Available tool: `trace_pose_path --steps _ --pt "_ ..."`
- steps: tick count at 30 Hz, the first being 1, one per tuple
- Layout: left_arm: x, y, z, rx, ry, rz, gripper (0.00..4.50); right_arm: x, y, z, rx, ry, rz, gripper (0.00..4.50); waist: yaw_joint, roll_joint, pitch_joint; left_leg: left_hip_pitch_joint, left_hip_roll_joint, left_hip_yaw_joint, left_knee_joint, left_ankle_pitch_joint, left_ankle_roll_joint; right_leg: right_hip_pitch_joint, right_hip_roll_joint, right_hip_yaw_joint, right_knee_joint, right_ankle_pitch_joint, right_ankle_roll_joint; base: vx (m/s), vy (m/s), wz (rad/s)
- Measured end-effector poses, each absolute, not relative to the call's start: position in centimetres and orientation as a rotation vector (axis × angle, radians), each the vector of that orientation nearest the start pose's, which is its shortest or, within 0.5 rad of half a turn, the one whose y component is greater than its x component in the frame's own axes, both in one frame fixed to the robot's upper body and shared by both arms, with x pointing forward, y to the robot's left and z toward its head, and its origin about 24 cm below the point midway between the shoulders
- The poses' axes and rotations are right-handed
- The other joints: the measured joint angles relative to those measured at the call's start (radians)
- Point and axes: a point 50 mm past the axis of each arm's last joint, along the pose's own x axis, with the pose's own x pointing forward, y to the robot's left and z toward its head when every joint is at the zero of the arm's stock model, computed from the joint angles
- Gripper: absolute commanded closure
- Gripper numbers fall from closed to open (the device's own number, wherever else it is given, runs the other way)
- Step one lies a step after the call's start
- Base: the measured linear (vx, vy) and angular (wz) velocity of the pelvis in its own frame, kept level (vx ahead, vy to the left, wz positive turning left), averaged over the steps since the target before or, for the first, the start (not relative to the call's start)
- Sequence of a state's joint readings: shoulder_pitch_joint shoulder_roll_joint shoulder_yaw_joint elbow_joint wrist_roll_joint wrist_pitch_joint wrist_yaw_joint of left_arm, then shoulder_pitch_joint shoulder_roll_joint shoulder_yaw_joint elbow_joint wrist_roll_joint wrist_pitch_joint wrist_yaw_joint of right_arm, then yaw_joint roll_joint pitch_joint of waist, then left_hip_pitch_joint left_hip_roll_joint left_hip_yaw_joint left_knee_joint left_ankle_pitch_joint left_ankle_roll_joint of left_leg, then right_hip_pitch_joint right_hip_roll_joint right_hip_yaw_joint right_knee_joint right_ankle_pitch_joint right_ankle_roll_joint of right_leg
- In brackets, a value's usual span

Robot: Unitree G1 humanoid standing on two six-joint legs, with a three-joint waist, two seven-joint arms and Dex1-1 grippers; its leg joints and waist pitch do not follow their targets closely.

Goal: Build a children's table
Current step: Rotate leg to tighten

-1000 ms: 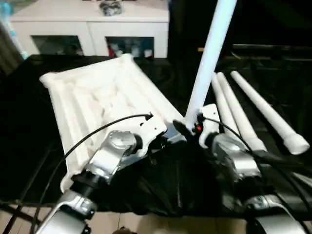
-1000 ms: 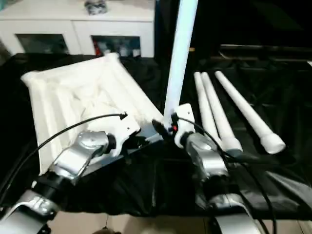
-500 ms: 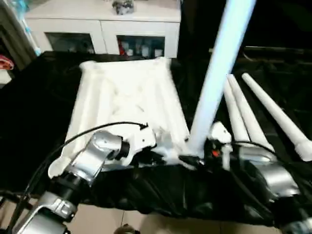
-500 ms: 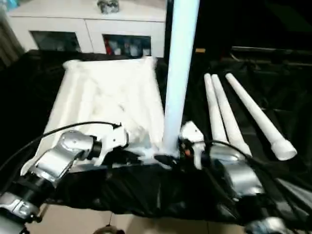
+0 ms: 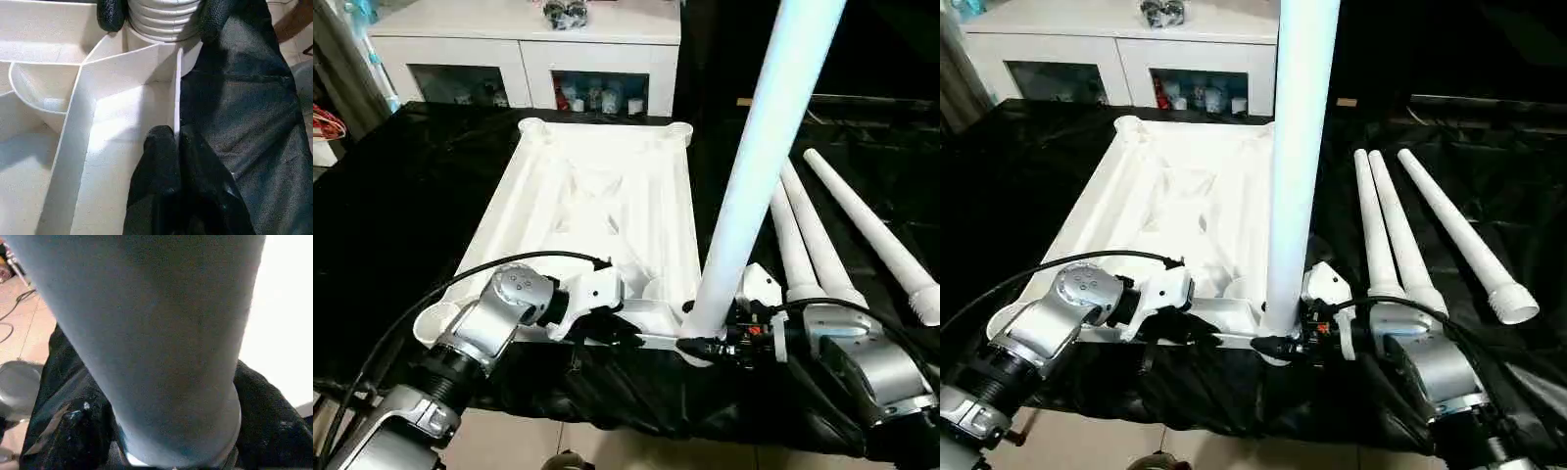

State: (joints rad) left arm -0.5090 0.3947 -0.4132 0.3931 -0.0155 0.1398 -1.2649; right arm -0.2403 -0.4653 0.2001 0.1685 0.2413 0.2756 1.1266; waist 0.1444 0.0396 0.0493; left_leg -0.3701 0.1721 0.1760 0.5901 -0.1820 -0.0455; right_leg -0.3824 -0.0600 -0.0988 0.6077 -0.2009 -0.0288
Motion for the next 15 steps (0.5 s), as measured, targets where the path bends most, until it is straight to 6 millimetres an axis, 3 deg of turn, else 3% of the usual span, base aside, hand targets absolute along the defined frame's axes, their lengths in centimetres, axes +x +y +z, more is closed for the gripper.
trace_pose_path --steps 3,8,15 --pt "29.4 10.9 4.5 0.417 0.455 -1.431 4.5 27.0 -15.4 3.6 -0.055 0.369 1.101 1.71 -0.01 0.0 0.0 0.003 0.0 0.0 0.0 0.0 0.0 0.001 0.0 0.0 0.001 0.0 0.001 0.0 0.0 0.0" --pt "30.5 9.8 4.3 0.371 0.449 -1.257 4.5 30.1 -14.3 3.0 0.015 0.318 0.814 1.71 -0.053 -0.001 0.001 0.004 0.0 -0.001 0.0 0.0 -0.001 0.0 0.0 0.0 0.001 0.0 0.001 0.0 0.0 0.0" --pt "31.6 7.8 4.5 0.334 0.461 -1.046 4.5 33.5 -11.9 2.9 0.062 0.279 0.51 1.71 -0.072 -0.002 0.001 0.004 0.0 -0.002 0.0 0.0 -0.001 -0.002 0.0 -0.001 0.0 0.001 0.001 0.0 0.0 0.0"
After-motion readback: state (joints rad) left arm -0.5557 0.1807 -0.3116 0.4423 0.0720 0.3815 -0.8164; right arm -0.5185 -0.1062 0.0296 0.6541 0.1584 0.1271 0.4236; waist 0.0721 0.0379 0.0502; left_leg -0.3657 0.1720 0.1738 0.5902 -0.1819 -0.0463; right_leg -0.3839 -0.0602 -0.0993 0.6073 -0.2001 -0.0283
